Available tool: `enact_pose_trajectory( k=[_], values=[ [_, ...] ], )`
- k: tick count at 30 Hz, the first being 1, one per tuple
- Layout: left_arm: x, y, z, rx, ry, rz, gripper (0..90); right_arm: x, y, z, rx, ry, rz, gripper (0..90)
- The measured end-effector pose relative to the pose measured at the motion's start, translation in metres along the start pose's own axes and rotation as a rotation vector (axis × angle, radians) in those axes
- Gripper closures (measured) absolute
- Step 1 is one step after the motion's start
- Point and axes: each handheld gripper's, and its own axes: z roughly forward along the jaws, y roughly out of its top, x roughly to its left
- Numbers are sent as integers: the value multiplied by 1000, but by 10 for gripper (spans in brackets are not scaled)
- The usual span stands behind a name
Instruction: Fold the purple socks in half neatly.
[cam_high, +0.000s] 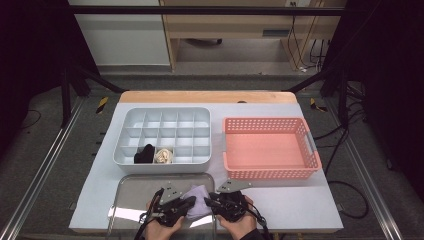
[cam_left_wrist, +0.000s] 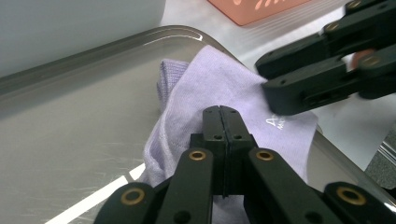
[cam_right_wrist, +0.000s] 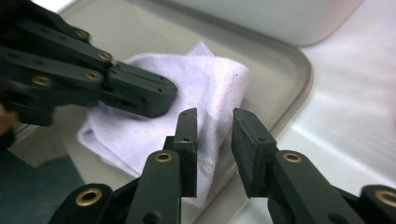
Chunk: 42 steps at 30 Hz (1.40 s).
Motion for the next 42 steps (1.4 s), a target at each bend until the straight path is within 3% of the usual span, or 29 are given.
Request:
enact_pose_trajectory(
  k=[4,10,12,15,18,19,20,23,28,30,33,42],
  values=[
    [-1,1,1,-2,3,-1,894,-1,-1,3,20,24,9,846],
    [-3,2,3,-3,2,-13,894,9,9,-9,-63,77,-39,865],
    [-4,2,4,-5,4,-11,894,16,11,-9,-60,89,-73,865],
    [-4,2,3,-6,-2,-15,894,18,10,-5,-51,89,-79,865],
    [1,5,-8,-35,-32,-36,892,16,10,-7,-52,78,-68,864],
    [1,5,-8,-35,-32,-36,891,16,10,-8,-57,75,-64,864],
    [7,8,-21,-65,-23,-37,890,15,10,-8,-55,73,-62,863],
    [16,5,-36,-90,-12,-59,886,15,10,-9,-52,69,-54,863],
    [26,-9,-48,-64,4,-63,878,16,11,-8,-51,66,-59,863],
    [26,-16,-43,-37,-21,-60,881,19,14,-6,-50,68,-72,862],
    [24,-18,-38,-27,-23,-54,889,23,17,-4,-47,76,-86,862],
    [22,-18,-34,-16,-11,-50,895,41,24,11,-19,155,-154,855]
  ],
)
